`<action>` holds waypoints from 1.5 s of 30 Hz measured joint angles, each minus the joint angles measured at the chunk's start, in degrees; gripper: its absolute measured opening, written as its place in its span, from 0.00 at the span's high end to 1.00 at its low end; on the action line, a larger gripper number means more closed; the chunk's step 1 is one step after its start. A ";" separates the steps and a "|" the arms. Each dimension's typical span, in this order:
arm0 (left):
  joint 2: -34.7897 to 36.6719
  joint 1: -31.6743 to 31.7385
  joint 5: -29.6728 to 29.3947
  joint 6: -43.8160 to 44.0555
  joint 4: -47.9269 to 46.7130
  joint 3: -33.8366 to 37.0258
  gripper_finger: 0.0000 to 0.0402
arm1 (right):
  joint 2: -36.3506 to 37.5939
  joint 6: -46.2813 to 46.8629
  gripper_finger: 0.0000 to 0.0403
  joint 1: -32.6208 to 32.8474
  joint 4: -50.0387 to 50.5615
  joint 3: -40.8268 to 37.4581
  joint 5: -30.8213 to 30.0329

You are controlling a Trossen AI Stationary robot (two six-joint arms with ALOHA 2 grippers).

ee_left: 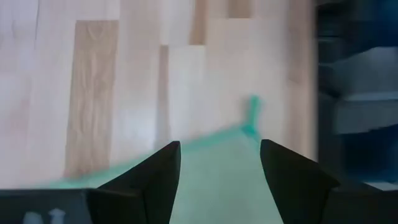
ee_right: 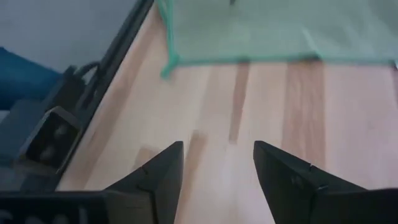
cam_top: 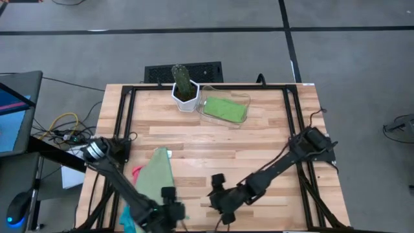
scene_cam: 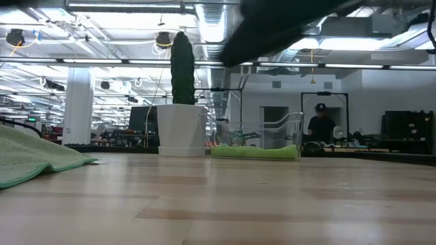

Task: Fold microfiber towels
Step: Fold the light green towel

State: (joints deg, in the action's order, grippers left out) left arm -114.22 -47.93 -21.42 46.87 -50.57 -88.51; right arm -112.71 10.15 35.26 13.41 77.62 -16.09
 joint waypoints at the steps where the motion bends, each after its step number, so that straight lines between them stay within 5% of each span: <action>1: -1.46 0.85 0.24 -2.14 1.11 0.00 0.46 | 1.26 1.61 0.45 0.72 3.29 0.00 -1.24; 7: -6.80 3.92 4.89 -8.15 5.70 0.02 0.46 | 6.42 8.49 0.45 5.73 14.06 0.00 -9.77; 14: -6.05 2.11 4.56 -1.58 5.72 0.01 0.46 | 7.34 11.77 0.45 9.61 17.11 0.00 -16.20; 39: -9.99 -0.50 5.90 6.61 5.49 1.33 0.47 | 7.41 13.46 0.45 8.62 18.19 -0.02 -16.90; 45: -11.16 -0.02 9.19 4.98 5.13 1.03 0.65 | 7.41 15.23 0.45 8.70 18.35 -0.02 -16.88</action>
State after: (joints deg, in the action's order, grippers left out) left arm -125.38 -47.96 -12.23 51.84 -45.44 -87.48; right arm -105.30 25.39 43.96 31.76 77.60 -32.97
